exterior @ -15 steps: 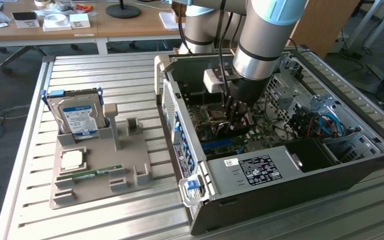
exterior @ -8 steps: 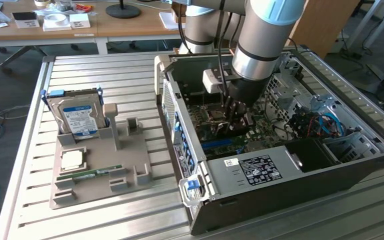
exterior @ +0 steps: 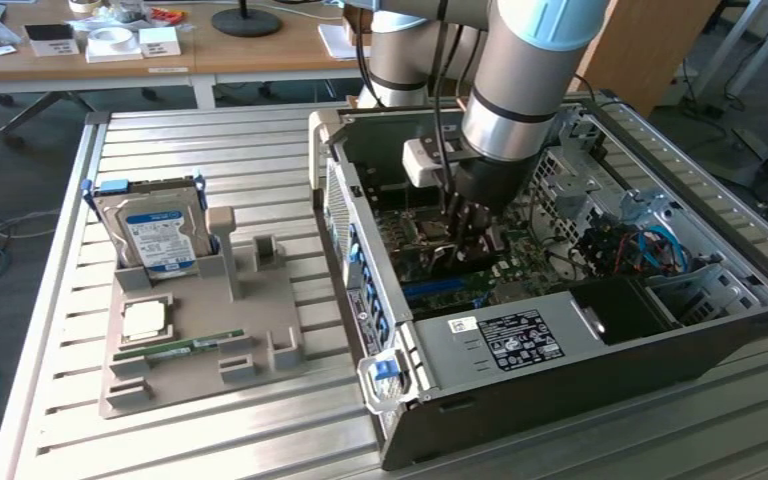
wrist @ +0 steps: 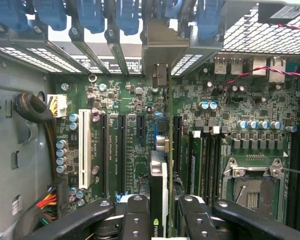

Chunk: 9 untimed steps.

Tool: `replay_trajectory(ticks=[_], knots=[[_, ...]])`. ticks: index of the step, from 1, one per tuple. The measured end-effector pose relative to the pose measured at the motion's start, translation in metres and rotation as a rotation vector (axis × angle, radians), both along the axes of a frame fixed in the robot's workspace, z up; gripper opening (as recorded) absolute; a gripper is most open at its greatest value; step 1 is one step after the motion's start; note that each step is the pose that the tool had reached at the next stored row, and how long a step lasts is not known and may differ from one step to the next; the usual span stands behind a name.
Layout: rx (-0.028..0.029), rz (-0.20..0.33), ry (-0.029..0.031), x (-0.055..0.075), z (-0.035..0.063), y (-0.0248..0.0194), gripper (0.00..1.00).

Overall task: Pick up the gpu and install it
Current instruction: 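Insert the gpu into the slot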

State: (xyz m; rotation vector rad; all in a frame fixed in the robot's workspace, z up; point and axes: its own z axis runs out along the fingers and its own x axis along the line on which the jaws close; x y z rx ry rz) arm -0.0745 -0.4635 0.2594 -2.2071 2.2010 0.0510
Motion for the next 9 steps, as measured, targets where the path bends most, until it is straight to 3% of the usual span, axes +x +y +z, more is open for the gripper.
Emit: replay_trajectory(ticks=[9], knots=[[0.0001, 0.0, 0.0, -0.0015, 0.0, -0.0006, 0.27]])
